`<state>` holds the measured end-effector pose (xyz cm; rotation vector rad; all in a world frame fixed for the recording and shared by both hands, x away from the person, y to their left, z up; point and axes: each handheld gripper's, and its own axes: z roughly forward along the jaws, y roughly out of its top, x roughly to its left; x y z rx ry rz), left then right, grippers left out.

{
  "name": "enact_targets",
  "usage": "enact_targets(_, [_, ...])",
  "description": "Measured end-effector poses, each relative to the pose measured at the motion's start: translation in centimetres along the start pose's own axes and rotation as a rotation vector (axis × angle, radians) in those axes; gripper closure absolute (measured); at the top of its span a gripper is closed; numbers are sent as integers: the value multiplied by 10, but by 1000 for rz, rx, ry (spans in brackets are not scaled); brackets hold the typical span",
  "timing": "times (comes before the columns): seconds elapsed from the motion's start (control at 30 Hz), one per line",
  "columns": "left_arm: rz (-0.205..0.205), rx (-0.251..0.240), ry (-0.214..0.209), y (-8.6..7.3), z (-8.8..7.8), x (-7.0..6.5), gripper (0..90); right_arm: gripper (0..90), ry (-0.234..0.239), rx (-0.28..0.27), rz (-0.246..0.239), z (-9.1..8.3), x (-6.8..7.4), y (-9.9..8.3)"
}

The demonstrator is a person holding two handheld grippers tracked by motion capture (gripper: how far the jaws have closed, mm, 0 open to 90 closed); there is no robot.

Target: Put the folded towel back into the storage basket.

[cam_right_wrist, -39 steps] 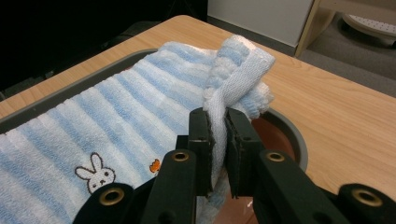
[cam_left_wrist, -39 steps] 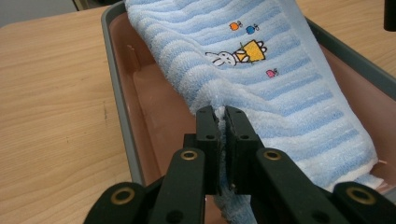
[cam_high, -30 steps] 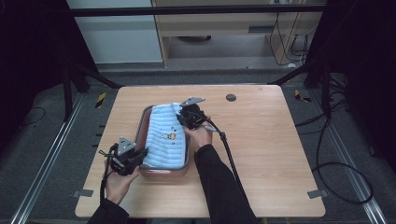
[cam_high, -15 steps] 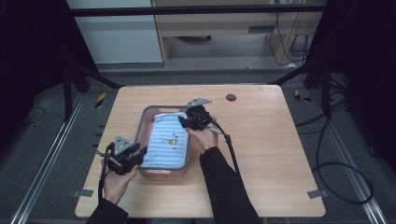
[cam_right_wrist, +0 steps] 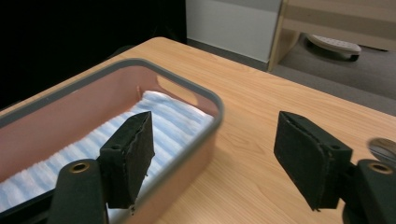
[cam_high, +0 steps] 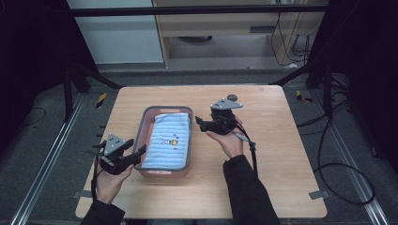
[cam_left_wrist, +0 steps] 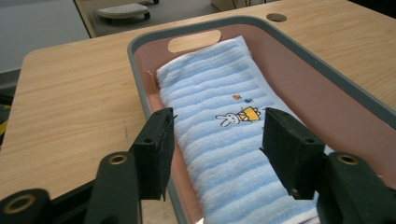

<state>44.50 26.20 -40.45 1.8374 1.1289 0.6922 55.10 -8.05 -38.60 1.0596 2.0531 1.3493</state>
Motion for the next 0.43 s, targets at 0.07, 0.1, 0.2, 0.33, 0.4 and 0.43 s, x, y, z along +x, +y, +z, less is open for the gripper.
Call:
enact_targets(0.07, [-2, -1, 5, -1, 0, 3, 402, 273, -11, -3, 15, -11, -8, -5])
enact_targets(0.1, [0, -3, 11, -1, 0, 5, 389, 269, -19, -5, 22, -17, -13, -9])
enact_targets(0.2, [-4, -7, 28, -2, -1, 13, 362, 260, -43, -4, 47, -36, -28, -23])
enact_targets(0.33, [-23, -11, 49, -4, -4, 25, 356, 254, -82, 5, 67, -55, -49, -40])
enact_targets(0.4, [-36, -14, 60, -5, -6, 32, 356, 252, -101, 14, 85, -65, -59, -50])
enact_targets(0.43, [-46, -17, 64, -5, -7, 35, 356, 251, -115, 15, 93, -71, -65, -55])
